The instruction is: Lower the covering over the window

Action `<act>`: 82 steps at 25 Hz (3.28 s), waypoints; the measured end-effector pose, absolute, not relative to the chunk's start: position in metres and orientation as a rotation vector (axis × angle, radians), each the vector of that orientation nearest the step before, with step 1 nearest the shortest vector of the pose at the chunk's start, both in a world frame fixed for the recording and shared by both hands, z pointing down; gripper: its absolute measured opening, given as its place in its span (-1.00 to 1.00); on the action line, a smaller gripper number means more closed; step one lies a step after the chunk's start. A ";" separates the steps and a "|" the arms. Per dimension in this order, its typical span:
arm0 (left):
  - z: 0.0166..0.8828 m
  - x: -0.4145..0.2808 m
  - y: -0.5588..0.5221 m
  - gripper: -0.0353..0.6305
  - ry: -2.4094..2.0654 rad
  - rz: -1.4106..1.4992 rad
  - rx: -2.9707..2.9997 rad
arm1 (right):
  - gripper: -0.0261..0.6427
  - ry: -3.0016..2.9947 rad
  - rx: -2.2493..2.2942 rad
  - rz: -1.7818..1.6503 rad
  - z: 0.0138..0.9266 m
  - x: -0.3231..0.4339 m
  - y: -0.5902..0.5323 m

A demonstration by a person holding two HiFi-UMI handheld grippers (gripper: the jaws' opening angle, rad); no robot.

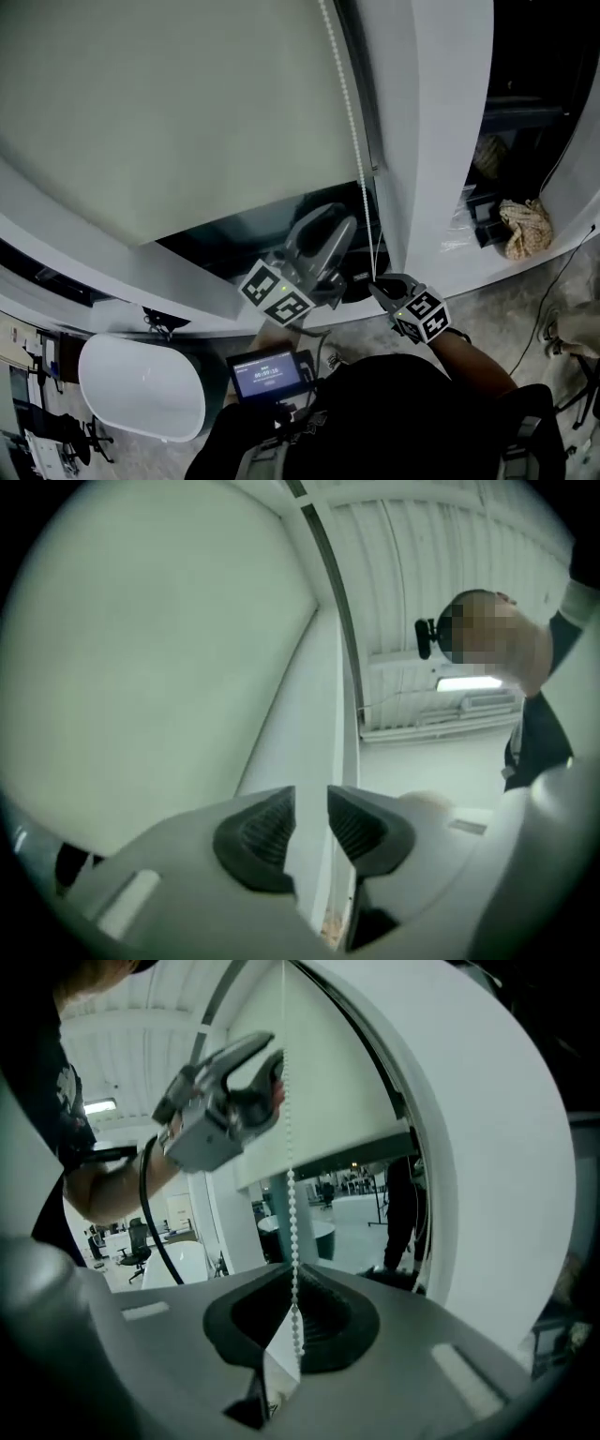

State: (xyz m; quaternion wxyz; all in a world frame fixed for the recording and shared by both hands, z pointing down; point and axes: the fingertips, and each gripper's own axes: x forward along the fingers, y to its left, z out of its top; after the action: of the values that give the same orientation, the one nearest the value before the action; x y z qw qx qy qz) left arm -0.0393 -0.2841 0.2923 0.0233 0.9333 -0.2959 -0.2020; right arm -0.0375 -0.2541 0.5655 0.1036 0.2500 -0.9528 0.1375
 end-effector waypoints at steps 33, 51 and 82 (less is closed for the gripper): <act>0.673 0.012 -0.215 -0.86 -0.844 0.344 2.473 | -0.65 -3.404 1.038 0.073 0.248 0.022 -0.276; 0.733 -0.010 -0.200 -0.85 -0.860 0.508 2.404 | -0.88 -3.551 0.550 -0.004 0.108 -0.007 -0.297; 0.315 -0.001 -0.284 -0.63 -0.798 -0.433 2.976 | -0.88 -2.788 1.229 0.218 0.486 0.063 -0.278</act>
State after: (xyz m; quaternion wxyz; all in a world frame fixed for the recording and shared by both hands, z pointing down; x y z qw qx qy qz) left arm -0.0009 -0.2841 0.3146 0.0150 0.9564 -0.2563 -0.1391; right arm 0.0634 -0.2784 0.4862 0.0433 0.4020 -0.9118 0.0713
